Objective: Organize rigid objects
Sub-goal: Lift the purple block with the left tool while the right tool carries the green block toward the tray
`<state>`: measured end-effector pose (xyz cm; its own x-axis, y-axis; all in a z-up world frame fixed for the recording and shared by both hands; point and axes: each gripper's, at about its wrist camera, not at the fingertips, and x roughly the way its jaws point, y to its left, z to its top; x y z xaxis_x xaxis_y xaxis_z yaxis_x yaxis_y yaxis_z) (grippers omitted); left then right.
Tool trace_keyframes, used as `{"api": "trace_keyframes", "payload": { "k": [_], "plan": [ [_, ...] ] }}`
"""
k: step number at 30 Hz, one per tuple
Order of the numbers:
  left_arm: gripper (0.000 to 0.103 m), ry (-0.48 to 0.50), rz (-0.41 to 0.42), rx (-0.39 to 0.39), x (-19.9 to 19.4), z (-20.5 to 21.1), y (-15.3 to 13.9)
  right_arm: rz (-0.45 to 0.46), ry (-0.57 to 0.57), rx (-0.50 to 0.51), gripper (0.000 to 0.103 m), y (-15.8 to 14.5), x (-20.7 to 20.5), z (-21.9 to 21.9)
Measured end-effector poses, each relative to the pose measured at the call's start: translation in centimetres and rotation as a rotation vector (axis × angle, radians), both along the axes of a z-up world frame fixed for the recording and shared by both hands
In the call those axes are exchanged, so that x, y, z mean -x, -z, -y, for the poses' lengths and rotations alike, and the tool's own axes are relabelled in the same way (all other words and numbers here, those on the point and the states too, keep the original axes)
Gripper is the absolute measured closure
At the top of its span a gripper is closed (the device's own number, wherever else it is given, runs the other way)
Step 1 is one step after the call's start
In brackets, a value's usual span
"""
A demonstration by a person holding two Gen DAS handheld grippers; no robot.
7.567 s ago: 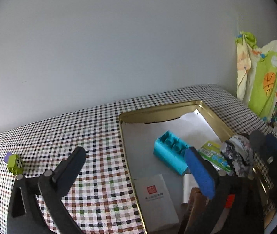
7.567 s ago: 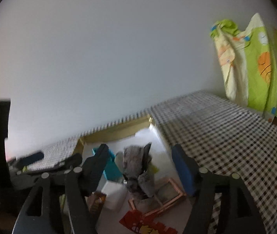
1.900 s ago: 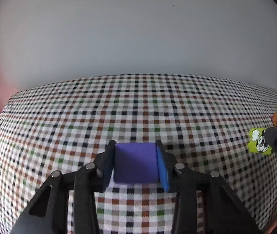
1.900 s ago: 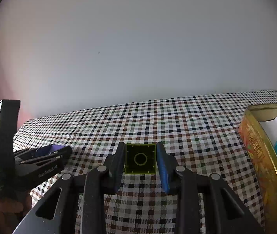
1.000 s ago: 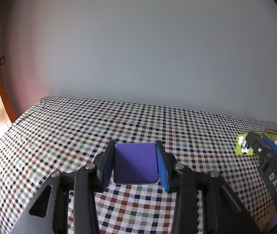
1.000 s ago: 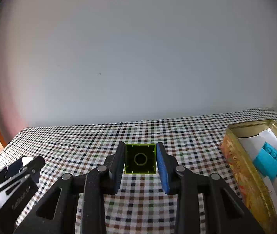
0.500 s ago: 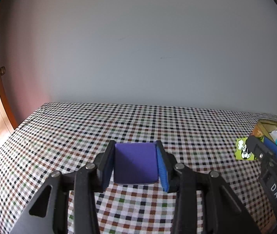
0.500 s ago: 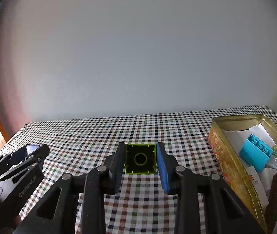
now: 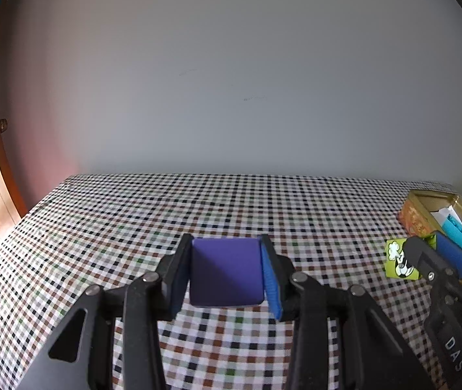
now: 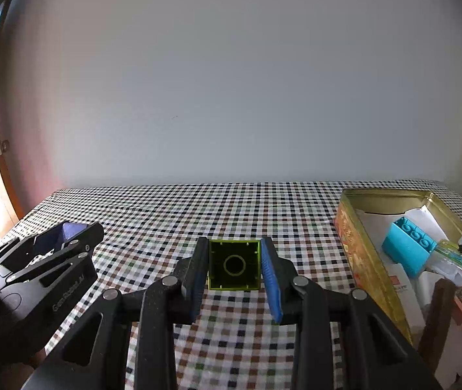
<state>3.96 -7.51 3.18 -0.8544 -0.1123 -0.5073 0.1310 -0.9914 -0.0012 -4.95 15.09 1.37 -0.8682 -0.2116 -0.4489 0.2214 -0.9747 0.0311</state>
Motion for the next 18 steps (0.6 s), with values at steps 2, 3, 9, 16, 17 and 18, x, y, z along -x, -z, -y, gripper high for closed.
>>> {"api": "trace_keyframes", "payload": {
  "k": [2, 3, 9, 16, 17, 18],
  "plan": [
    [0.064, 0.004, 0.002, -0.003, 0.5, -0.8, 0.4, -0.010, -0.002, -0.005, 0.069, 0.2, -0.5, -0.3],
    [0.064, 0.007, 0.003, -0.007, 0.3, -1.0, 0.3, -0.014, -0.004, -0.007, 0.069, 0.0, -0.8, -0.6],
    [0.064, 0.050, 0.014, -0.051, 1.4, -3.1, 0.9, -0.066, -0.021, -0.029, 0.069, -0.8, -2.4, -1.4],
    [0.064, 0.096, -0.005, -0.096, 0.7, -5.2, 0.5, -0.126, -0.023, -0.019, 0.069, -1.5, -4.0, -3.3],
    [0.064, 0.102, -0.006, -0.104, 0.5, -5.6, 0.4, -0.132, -0.025, -0.017, 0.069, -1.8, -4.2, -3.4],
    [0.064, 0.110, -0.008, -0.109, 0.4, -6.1, 0.2, -0.147, -0.023, -0.017, 0.069, -1.9, -4.5, -3.7]
  ]
}}
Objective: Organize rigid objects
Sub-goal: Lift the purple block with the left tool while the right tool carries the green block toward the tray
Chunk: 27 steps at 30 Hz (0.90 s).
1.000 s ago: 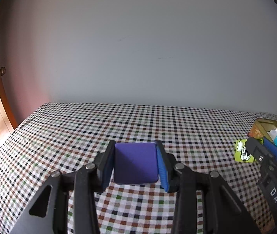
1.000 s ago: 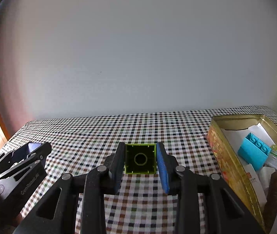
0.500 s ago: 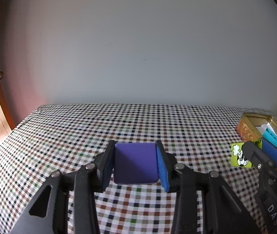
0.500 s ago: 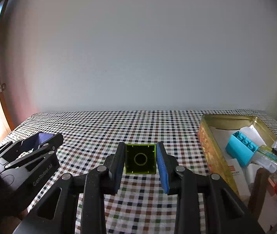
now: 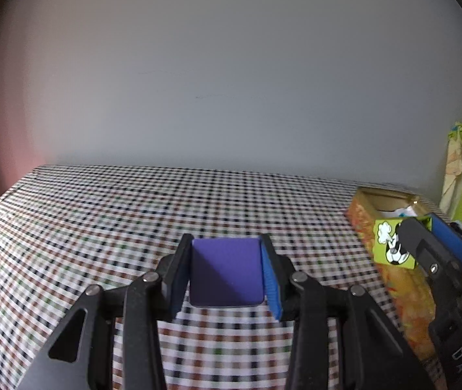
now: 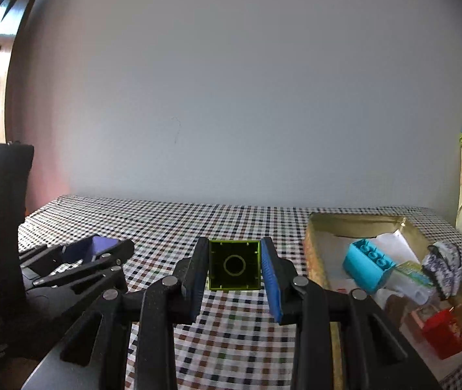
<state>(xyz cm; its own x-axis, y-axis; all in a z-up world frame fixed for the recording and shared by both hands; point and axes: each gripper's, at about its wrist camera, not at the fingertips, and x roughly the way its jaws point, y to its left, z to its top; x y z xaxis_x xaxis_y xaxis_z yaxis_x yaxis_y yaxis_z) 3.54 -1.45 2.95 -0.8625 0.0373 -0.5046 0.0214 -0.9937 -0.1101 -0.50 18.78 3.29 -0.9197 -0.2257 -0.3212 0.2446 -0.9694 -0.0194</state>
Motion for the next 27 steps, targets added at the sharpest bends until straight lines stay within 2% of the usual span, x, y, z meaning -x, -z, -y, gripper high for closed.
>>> {"api": "trace_keyframes", "payload": {
  "k": [7, 13, 18, 24, 27],
  "plan": [
    [0.064, 0.041, -0.027, 0.000, 0.2, -2.6, -0.2, -0.083, 0.037, -0.019, 0.069, -0.8, -1.5, -1.6],
    [0.064, 0.091, -0.056, -0.005, 0.1, -5.8, -1.0, -0.118, 0.077, -0.016, 0.069, -1.3, -2.1, -4.0],
    [0.064, 0.144, -0.075, -0.008, -0.9, -11.3, -2.5, -0.112, 0.133, 0.010, 0.069, -1.5, -1.6, -6.7],
    [0.064, 0.212, -0.100, -0.011, 0.8, -14.8, -2.9, -0.117, 0.204, 0.037, 0.069, -2.1, -2.5, -10.1],
    [0.064, 0.248, -0.104, -0.008, 3.4, -16.0, -2.2, -0.116, 0.242, 0.045, 0.069, -1.9, -2.4, -12.3]
  ]
}}
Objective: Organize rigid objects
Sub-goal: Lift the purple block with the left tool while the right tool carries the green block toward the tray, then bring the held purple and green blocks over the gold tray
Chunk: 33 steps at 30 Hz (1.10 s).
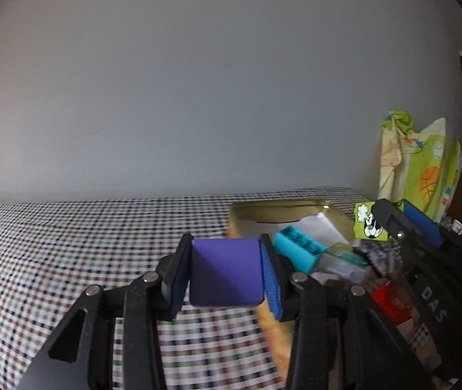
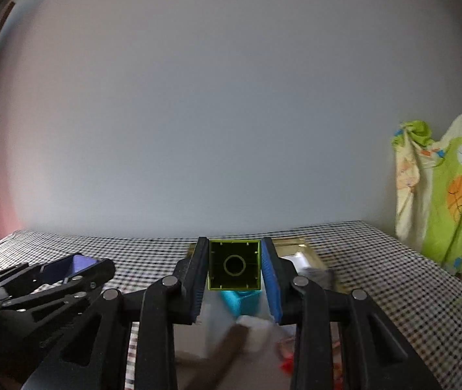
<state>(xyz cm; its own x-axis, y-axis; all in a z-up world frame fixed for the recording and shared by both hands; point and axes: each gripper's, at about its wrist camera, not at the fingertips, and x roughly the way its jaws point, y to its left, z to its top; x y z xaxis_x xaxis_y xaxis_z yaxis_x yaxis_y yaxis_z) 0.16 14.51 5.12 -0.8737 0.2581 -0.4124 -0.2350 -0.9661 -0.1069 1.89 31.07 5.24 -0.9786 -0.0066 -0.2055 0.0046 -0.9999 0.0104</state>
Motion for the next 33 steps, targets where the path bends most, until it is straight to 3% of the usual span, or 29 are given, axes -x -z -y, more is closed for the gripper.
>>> {"api": "trace_keyframes", "payload": {
  "k": [14, 25, 33],
  "plan": [
    [0.064, 0.110, 0.012, 0.047, 2.5, -8.8, 0.4, 0.060, 0.115, 0.008, 0.069, 1.2, 2.1, -6.5],
    [0.064, 0.105, 0.081, 0.051, 3.1, -7.1, 2.6, 0.169, 0.036, 0.024, 0.069, 2.0, 4.6, -6.7],
    [0.064, 0.105, 0.106, 0.064, 2.9, -6.0, 3.2, 0.275, -0.058, 0.131, 0.069, 2.6, 6.4, -8.1]
  ]
}}
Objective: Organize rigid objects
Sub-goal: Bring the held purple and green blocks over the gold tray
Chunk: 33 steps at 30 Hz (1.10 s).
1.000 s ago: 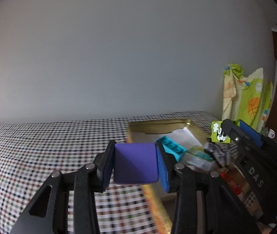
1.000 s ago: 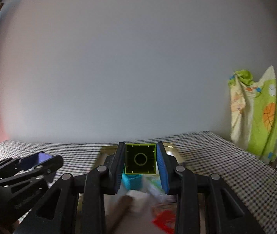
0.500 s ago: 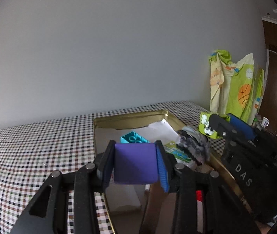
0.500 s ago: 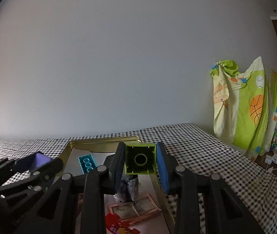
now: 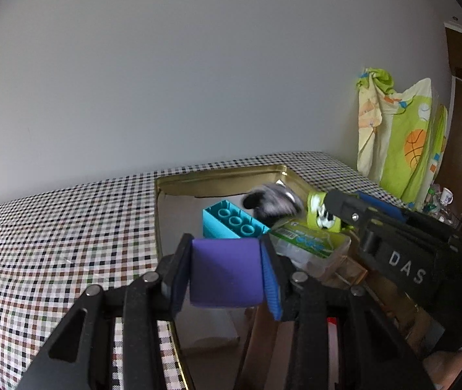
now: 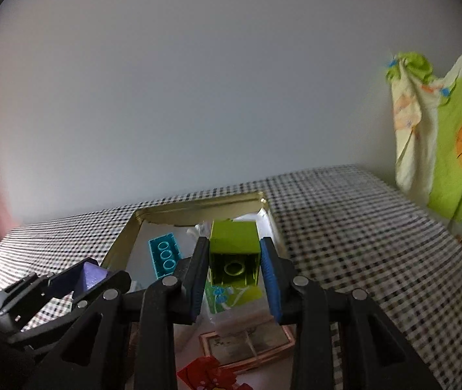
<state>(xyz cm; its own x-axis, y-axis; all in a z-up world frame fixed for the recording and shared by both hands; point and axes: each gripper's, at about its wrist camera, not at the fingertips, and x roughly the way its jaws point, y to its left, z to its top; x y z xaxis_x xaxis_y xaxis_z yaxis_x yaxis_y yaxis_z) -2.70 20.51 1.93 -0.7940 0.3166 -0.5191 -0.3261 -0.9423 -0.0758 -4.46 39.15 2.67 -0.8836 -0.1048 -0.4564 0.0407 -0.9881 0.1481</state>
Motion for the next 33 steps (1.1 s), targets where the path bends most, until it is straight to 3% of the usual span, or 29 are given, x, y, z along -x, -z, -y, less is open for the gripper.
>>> {"api": "trace_keyframes", "payload": {
  "k": [14, 18, 23, 29, 33],
  "plan": [
    [0.064, -0.005, 0.062, 0.031, 0.7, 0.4, 0.4, 0.027, -0.003, -0.017, 0.069, 0.0, 0.4, 0.3],
    [0.064, -0.007, 0.111, 0.068, 1.4, 0.0, 0.5, 0.043, -0.006, -0.025, 0.069, -0.3, 0.8, 0.6],
    [0.064, 0.003, 0.174, 0.101, 2.1, -0.4, 0.5, 0.092, 0.002, 0.003, 0.069, -0.7, 2.1, 0.1],
    [0.064, 0.022, 0.166, 0.151, 2.4, -1.1, -0.2, 0.166, 0.007, 0.034, 0.069, -0.6, 4.2, -0.1],
    [0.064, 0.043, 0.237, 0.126, 3.4, -1.2, 0.1, 0.206, -0.025, 0.011, 0.069, -0.9, 5.2, 0.4]
  ]
}}
